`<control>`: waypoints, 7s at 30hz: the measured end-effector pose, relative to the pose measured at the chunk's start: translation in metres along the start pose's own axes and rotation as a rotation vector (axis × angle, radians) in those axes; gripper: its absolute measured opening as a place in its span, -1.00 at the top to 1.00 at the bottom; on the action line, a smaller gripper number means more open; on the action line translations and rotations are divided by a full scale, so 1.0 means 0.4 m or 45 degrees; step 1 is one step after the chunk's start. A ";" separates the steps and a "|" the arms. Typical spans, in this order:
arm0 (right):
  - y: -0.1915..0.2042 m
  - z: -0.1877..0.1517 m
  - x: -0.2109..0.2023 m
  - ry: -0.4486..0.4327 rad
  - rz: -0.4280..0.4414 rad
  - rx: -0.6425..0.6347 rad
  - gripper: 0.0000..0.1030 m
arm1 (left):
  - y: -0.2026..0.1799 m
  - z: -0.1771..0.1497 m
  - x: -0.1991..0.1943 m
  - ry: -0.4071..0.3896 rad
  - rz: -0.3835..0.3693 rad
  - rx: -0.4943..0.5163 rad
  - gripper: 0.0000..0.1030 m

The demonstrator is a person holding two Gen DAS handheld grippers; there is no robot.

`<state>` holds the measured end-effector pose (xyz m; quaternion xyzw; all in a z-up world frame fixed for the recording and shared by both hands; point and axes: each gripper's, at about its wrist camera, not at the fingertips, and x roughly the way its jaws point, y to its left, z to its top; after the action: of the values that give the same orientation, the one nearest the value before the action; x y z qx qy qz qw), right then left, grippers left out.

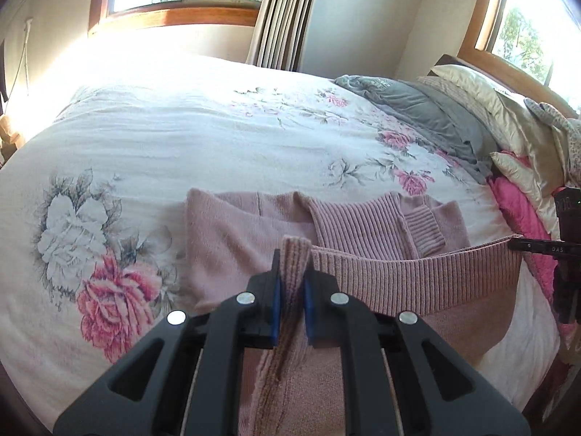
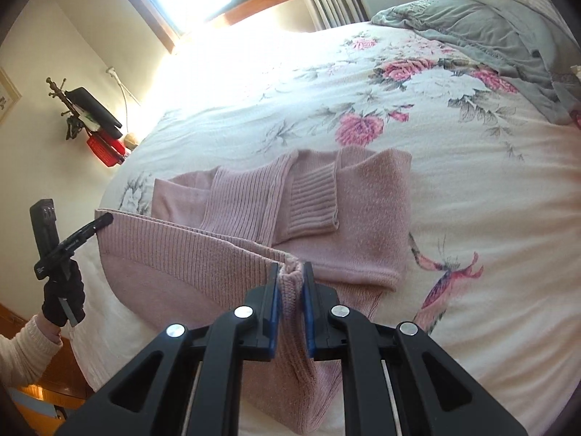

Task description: Fold small clothes

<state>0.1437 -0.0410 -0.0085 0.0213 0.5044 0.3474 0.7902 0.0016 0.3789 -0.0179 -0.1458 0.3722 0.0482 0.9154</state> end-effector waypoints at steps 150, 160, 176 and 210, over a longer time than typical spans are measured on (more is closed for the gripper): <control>-0.010 0.097 0.218 0.170 0.026 0.215 0.70 | -0.084 -0.042 0.369 0.404 -0.151 -0.245 -0.14; 0.270 0.102 0.391 0.352 0.023 -0.130 0.75 | -0.044 -0.035 0.343 0.373 -0.308 -0.336 -0.14; 0.302 0.060 0.264 0.187 -0.043 -0.254 -0.53 | -0.051 -0.026 0.373 0.405 -0.402 -0.380 -0.14; 0.190 -0.072 0.176 0.169 0.244 -0.112 0.63 | -0.285 0.025 0.597 0.636 -0.729 -0.547 0.41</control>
<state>0.0977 0.0476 -0.0485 0.0116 0.5355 0.4438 0.7185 0.2024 0.2686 -0.1508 -0.4372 0.5083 -0.1681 0.7226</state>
